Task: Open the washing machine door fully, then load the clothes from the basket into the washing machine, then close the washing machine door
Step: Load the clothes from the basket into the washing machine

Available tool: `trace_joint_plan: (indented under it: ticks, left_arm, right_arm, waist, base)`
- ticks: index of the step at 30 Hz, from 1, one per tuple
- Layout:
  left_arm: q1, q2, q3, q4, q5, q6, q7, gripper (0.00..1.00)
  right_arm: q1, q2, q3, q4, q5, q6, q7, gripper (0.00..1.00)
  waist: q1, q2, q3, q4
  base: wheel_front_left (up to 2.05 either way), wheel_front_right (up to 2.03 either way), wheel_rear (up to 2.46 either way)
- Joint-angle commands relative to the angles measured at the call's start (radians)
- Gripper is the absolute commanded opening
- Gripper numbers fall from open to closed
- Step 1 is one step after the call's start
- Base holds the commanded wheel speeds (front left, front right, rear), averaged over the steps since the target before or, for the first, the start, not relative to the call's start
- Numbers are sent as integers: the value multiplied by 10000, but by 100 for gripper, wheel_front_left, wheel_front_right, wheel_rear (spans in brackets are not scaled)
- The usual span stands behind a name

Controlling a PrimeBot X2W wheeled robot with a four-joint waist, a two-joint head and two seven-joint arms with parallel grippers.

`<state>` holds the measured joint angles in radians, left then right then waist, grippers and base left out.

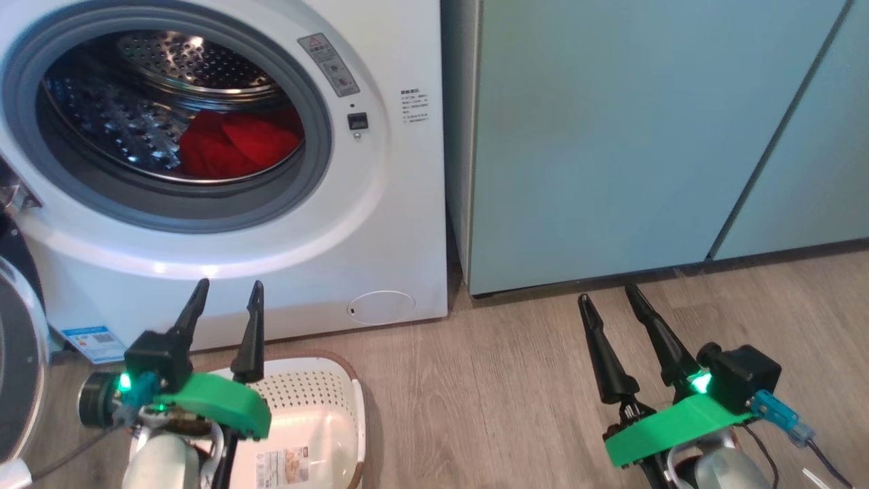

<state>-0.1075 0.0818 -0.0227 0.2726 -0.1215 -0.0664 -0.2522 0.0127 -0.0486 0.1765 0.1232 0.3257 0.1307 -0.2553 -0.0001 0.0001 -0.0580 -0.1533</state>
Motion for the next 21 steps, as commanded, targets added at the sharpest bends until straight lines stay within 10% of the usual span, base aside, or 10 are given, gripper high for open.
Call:
trace_joint_plan:
  ticks: [1, 21]
  left_arm:
    - [-237, 16, 337, -443, 82, 81, -95, 100]
    - [777, -313, -610, -1224, -471, 882, -95, 100]
  right_arm:
    - [-244, -16, 204, -366, -33, 0, -65, 100]
    - [-175, -16, 134, -397, 67, 0, -65, 100]
  waist:
    - [1, -1, -53, 75]
    - [1, -1, -260, 614]
  base:
    - [0, 0, 0]
    - [0, 0, 0]
